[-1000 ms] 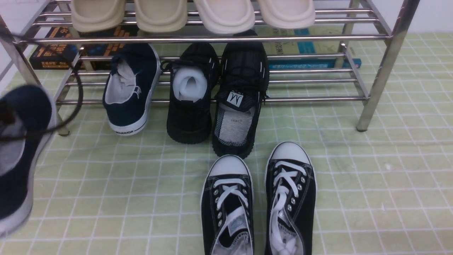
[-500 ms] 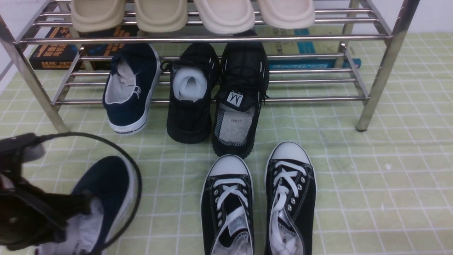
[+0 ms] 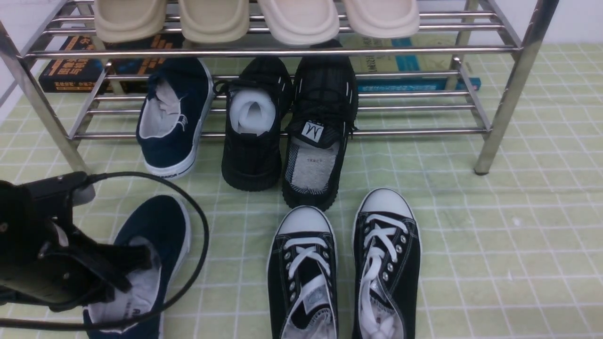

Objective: Take the shoes off the shelf with your hand from the green coffee tablecloth.
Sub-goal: 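Set the held shoe down on the floor in front of the rack with the left gripper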

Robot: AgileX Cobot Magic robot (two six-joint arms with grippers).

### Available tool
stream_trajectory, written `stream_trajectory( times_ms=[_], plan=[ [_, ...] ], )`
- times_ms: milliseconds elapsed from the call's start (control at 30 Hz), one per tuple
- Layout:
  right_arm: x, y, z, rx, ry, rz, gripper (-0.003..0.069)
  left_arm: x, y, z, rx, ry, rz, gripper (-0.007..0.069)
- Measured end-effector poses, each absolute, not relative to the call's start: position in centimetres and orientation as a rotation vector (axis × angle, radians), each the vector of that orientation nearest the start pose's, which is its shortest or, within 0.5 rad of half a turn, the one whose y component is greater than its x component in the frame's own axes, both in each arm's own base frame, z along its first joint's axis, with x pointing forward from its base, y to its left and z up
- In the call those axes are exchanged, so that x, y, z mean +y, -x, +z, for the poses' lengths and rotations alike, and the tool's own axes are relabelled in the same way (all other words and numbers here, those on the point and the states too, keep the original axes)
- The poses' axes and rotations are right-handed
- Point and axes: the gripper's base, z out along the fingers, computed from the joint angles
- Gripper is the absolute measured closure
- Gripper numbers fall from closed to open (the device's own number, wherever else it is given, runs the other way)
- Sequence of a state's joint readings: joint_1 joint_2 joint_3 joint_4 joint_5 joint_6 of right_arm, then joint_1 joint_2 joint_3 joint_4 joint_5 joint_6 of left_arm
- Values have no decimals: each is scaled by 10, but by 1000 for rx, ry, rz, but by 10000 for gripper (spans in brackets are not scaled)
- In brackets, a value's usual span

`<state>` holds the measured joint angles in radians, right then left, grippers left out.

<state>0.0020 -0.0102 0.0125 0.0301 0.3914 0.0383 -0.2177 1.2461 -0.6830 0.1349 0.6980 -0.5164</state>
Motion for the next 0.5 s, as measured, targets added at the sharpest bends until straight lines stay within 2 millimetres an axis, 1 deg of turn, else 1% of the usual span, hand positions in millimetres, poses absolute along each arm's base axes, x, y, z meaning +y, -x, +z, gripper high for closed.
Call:
stream_trajectory(
  times_ms=[167, 500],
  plan=[
    [1, -52, 174, 1877, -52, 58, 422, -35, -212, 225, 2700, 300, -9, 592],
    [1, -52, 174, 1877, -53, 58, 422, -35, -212, 224, 2699, 303, -6, 585]
  ],
)
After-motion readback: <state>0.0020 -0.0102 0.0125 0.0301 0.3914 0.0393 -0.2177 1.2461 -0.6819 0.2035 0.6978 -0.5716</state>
